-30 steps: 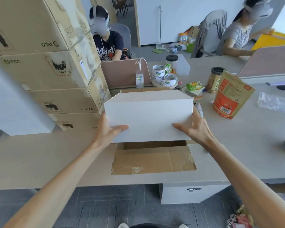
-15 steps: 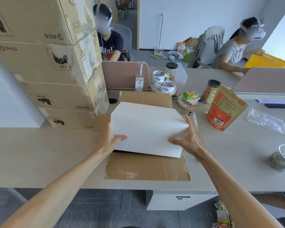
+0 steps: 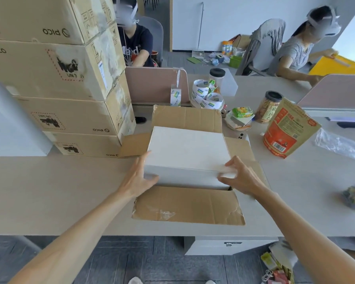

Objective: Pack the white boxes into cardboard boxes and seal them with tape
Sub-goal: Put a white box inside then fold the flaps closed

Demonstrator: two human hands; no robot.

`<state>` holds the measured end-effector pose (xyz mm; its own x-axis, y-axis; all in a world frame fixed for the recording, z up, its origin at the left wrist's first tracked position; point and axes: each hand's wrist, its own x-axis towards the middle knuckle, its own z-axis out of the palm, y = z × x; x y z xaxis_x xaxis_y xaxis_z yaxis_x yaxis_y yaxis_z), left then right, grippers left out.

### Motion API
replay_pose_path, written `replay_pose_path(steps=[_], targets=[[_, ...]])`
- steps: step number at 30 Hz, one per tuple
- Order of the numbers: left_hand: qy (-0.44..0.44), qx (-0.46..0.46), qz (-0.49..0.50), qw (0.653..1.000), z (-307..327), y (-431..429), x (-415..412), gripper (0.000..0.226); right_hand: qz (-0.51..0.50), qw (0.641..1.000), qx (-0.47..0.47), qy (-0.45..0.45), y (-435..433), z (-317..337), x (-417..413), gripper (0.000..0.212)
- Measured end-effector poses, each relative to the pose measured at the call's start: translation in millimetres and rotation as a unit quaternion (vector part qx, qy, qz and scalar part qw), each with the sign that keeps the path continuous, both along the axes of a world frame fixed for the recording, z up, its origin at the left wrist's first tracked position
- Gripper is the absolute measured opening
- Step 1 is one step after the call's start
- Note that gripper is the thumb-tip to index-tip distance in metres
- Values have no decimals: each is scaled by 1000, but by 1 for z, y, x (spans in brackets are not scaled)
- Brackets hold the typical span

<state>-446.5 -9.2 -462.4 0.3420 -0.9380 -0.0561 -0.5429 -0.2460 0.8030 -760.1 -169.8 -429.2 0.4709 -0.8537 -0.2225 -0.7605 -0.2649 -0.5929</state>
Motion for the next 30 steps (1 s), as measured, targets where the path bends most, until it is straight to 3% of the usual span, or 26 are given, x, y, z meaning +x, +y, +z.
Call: replay_pose_path(steps=[3,6,10,14,18,22,26,30], targets=[[-109,89,-51,989,-6,8,15,61,11,1000,1,20,0,-5,0,38],[-101,123,-13,987,-13,13,25,38,-16,1000,-16,8,-2,-9,1,33],[16,127,95,987,-14,7,21,53,-92,995,-22,-5,-9,-19,-11,39],[121,154,118,974,-10,-8,13,27,-168,985,1,23,-20,-28,-29,51],[198,116,175,957,0,-34,18,63,-241,968,71,8,-33,-30,-40,67],[231,29,281,931,10,-48,9,39,-255,965,58,-7,-42,-21,-38,58],[184,-53,228,955,12,-41,-2,45,-204,977,-65,7,-43,5,-31,59],[86,30,79,993,15,-42,-1,36,-125,991,-47,-30,-36,31,-17,70]])
